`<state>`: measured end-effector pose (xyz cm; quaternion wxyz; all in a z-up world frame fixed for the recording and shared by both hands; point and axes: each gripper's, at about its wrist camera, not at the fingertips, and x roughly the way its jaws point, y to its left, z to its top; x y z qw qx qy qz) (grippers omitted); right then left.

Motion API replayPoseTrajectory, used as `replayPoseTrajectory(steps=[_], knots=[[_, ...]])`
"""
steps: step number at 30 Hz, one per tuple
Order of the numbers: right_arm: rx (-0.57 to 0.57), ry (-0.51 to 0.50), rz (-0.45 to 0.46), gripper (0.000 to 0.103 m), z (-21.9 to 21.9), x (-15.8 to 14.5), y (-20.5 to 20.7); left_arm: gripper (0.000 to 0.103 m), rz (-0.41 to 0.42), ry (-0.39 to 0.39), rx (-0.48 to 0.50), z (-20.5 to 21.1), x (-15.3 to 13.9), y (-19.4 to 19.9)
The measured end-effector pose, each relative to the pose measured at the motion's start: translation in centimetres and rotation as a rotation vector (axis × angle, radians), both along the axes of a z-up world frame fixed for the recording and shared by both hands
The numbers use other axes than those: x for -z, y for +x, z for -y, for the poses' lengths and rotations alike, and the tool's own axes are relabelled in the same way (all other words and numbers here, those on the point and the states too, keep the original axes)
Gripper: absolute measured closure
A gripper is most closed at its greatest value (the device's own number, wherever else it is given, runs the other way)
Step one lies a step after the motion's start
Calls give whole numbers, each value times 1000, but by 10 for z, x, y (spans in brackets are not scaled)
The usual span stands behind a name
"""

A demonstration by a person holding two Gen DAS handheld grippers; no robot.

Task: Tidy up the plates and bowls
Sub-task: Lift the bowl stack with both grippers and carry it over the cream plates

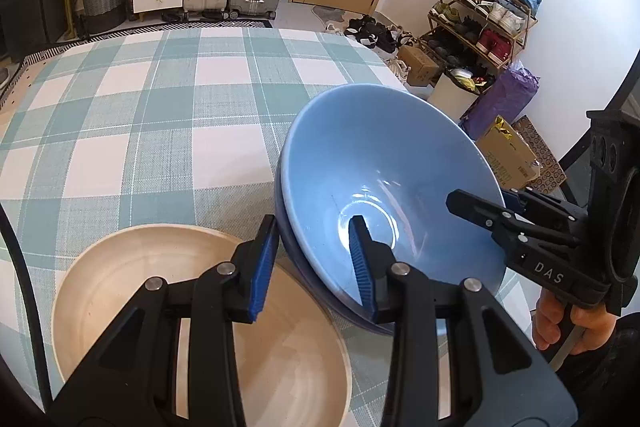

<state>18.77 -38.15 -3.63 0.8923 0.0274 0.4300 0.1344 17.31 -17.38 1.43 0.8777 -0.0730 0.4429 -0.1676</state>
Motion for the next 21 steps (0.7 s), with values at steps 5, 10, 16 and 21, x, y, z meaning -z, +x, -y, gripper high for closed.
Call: replayPoseTrajectory(steps=[5,10,16,21], knots=[[4,-7,6,70,0,-5,-4,70,17,-1,5,0,-5,-4],[5,-13,26,70,1,-16,-11,70,41,-5,8,-1,-17,-12],[2,-19,57,70,-3,-33,-20,70,70,-11,3,-5,-37,-28],[-4,-25,81,70,-8,-46,-29,70,102,-13,-6,-11,-55,-43]])
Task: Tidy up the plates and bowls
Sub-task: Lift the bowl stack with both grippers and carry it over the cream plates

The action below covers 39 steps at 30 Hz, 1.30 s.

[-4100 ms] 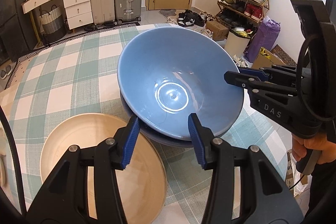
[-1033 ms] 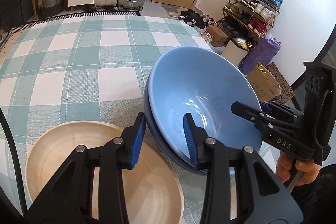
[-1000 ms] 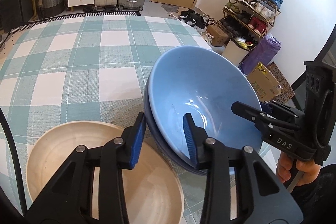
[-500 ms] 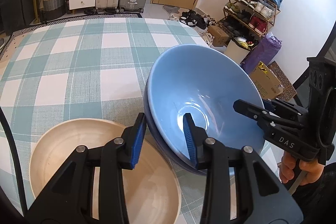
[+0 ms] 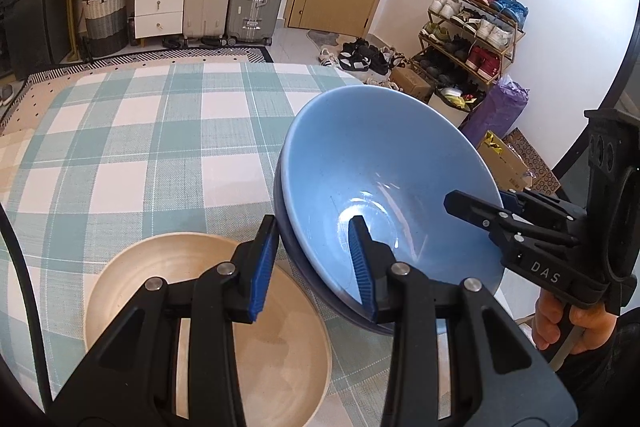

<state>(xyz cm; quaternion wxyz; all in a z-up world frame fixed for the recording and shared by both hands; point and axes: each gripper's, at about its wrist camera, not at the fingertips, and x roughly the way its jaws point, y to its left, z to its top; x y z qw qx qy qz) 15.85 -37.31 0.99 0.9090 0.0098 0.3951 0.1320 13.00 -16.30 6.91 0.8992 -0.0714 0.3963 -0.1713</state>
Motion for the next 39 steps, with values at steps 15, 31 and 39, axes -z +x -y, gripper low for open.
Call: replayPoseTrajectory(steps=[15,31,39], knots=[[-54,-10,54,70,-37,-32,-18,70,77,-2,-67,-38,-45,-50],[-141,7,61,70,-88,-36,-21,70,76,6,-156,-90,-54,-85],[-180,15,39,70,-110,-22,-14,70,46,18,-202,-115,-39,-91]])
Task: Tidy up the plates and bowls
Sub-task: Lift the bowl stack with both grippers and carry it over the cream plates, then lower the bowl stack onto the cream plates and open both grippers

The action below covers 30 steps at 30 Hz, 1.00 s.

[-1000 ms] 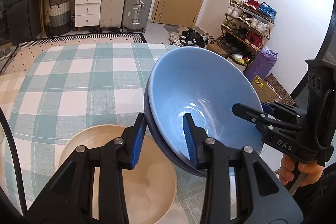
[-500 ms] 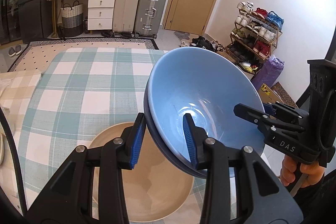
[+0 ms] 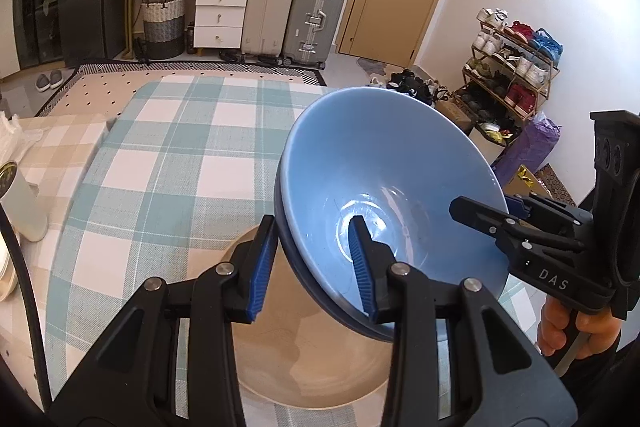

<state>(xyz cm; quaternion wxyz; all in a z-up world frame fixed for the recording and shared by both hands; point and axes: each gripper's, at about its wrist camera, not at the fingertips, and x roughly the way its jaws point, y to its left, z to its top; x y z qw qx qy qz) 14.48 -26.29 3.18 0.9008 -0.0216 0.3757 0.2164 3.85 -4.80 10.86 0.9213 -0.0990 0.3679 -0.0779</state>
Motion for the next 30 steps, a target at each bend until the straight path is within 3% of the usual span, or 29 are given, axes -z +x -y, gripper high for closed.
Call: replayPoseTrajectory(steps=[11,30], knots=[[-46,-5,-45,70,-29,29,15,70,-52,6,-57,-29,33,9],[-60,-24,-74,70,-44,48,24,70,-91,-1,-70,-45,67,21]])
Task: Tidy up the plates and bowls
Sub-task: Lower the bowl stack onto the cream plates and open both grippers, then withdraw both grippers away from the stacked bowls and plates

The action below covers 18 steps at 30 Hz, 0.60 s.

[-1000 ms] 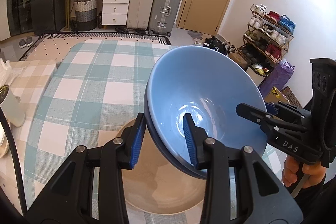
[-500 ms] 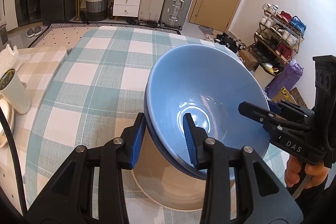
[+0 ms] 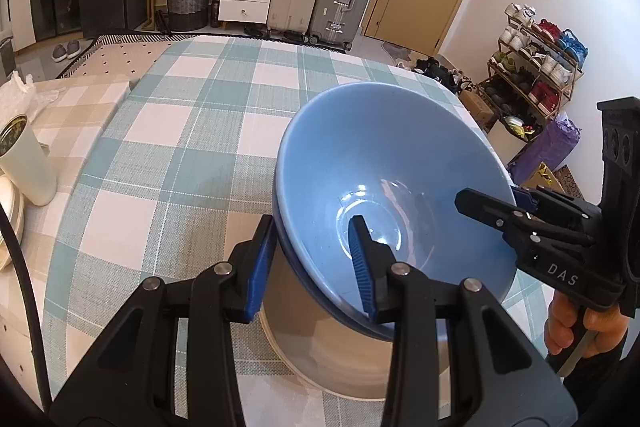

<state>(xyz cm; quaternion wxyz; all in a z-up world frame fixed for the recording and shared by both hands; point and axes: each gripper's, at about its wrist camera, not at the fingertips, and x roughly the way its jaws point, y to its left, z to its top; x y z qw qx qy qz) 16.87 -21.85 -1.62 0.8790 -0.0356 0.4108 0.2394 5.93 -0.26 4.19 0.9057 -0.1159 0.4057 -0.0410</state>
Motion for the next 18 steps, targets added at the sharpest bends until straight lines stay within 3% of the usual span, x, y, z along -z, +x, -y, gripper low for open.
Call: replayPoseTrajectory(steps=[8,9,11,14,18], knots=[[-1,-7,-9,69,-1,2,0,67,6,-7,19,2,0,1],[-4,-10,-11,69,0,3,0,65,7,-13,25,2,0,2],[-13,-19,-7,66,0,3,-1,49,11,-12,32,2,0,2],[-17,-21,12,53,3,2,-4,34,24,18,21,1,0,0],[-20,-34,39,37,8,-1,-9,28,62,56,9,-5,-3,-6]])
